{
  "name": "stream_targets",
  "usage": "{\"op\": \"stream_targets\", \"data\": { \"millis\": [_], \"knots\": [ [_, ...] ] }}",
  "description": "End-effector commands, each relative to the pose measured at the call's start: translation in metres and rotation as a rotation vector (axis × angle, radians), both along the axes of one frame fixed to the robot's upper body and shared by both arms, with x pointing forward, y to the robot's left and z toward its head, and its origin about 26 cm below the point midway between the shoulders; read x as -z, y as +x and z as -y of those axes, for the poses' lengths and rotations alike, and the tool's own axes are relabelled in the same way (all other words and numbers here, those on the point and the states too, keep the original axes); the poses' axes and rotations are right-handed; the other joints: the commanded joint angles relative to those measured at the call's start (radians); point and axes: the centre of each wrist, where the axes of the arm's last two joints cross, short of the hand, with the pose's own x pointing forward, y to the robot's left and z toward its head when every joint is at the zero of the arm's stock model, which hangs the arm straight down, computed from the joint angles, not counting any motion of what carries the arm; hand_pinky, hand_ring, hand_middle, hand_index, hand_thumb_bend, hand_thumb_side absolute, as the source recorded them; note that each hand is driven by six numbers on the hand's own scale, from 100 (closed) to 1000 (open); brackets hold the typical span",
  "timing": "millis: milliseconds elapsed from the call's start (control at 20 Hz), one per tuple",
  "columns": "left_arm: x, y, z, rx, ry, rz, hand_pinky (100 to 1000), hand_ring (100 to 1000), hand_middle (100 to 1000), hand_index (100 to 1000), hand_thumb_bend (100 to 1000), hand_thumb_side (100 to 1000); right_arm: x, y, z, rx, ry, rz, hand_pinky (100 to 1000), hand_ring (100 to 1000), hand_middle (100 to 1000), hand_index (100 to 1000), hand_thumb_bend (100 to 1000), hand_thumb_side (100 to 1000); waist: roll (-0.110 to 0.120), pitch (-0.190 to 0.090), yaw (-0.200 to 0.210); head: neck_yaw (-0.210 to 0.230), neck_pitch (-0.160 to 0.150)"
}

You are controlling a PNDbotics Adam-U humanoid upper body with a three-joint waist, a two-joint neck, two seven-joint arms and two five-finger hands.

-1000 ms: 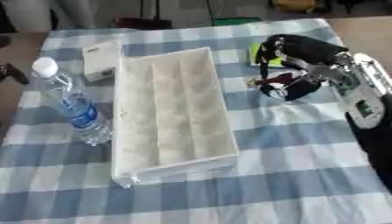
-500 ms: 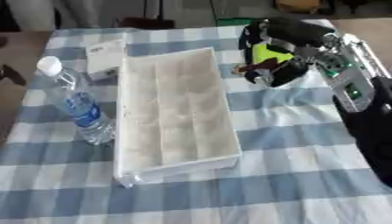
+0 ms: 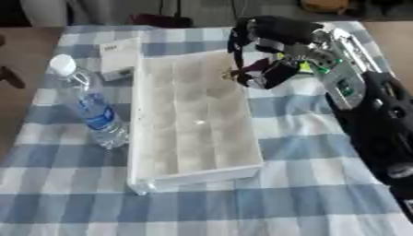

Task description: Pick up objects on the table and place them in the box.

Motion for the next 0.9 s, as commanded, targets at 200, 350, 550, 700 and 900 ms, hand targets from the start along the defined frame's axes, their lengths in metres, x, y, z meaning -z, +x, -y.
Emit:
{"op": "stream_targets", "data": {
  "millis": [200,350,550,700,900],
  "knots": [
    [-0.01,0.0,0.004,0.028,0.008,0.037,419,802,928,875,508,480,0.0,0.0,-0.026,-0.078,-0.048,-0.001,963,756,672,464,281,100,-0.001,-0.01,0.008,-0.009,0.004],
    [-0.011,0.0,0.004,0.03,0.007,0.038,419,802,928,875,509,480,0.008,0.001,-0.031,-0.089,-0.072,-0.02,965,761,674,471,274,100,-0.002,-0.009,0.009,-0.008,0.004],
    [-0.011,0.0,0.004,0.03,0.009,0.039,420,802,928,875,511,479,0.023,0.002,-0.033,-0.092,-0.101,-0.05,964,762,675,475,266,100,-0.004,-0.008,0.008,-0.005,0.004],
    [-0.011,0.0,0.004,0.031,0.009,0.038,420,802,928,875,511,479,0.029,0.002,-0.034,-0.092,-0.11,-0.058,963,761,675,478,261,100,-0.004,-0.009,0.006,-0.004,0.004],
    [-0.011,0.0,0.004,0.03,0.008,0.038,420,802,928,875,511,479,0.032,0.003,-0.034,-0.091,-0.115,-0.062,963,763,678,493,259,100,-0.003,-0.009,0.004,-0.002,0.004]
  ]
}}
